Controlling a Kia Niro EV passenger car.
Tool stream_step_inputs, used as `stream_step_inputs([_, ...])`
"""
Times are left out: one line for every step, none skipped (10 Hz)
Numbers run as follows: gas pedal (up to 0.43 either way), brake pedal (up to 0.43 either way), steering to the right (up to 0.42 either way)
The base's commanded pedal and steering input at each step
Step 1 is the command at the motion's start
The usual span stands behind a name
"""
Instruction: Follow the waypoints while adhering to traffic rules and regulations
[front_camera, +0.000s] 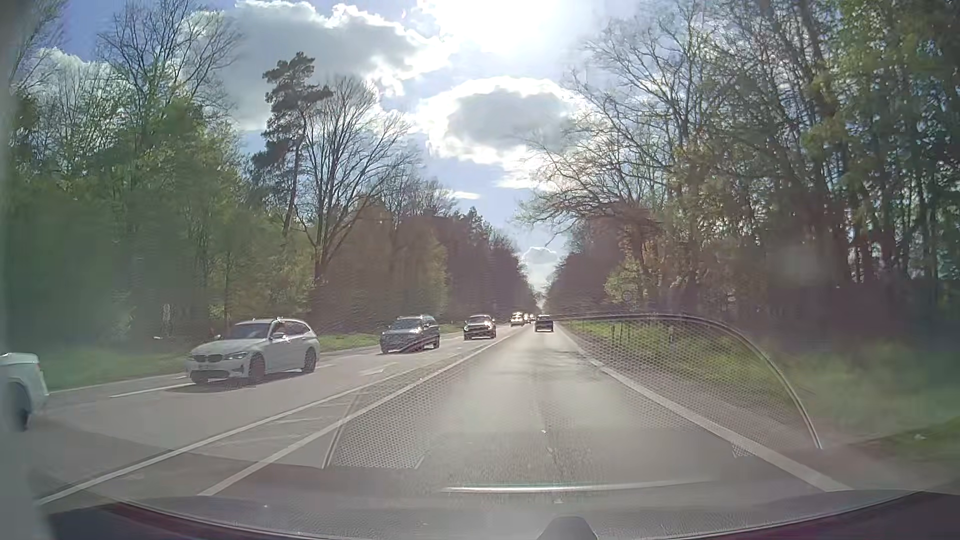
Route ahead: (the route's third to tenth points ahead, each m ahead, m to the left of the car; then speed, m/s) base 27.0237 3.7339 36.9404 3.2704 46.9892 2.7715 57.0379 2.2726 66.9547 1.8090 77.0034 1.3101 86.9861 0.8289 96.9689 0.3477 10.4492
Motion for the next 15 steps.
stream_step_inputs([0.260, 0.000, 0.017])
stream_step_inputs([0.260, 0.000, 0.016])
stream_step_inputs([0.268, 0.000, 0.015])
stream_step_inputs([0.268, 0.000, 0.012])
stream_step_inputs([0.268, 0.000, 0.008])
stream_step_inputs([0.268, 0.000, 0.005])
stream_step_inputs([0.268, 0.000, 0.005])
stream_step_inputs([0.268, 0.000, 0.005])
stream_step_inputs([0.268, 0.000, 0.005])
stream_step_inputs([0.280, 0.000, 0.004])
stream_step_inputs([0.280, 0.000, 0.004])
stream_step_inputs([0.280, 0.000, 0.004])
stream_step_inputs([0.280, 0.000, 0.004])
stream_step_inputs([0.280, 0.000, 0.004])
stream_step_inputs([0.280, 0.000, 0.003])
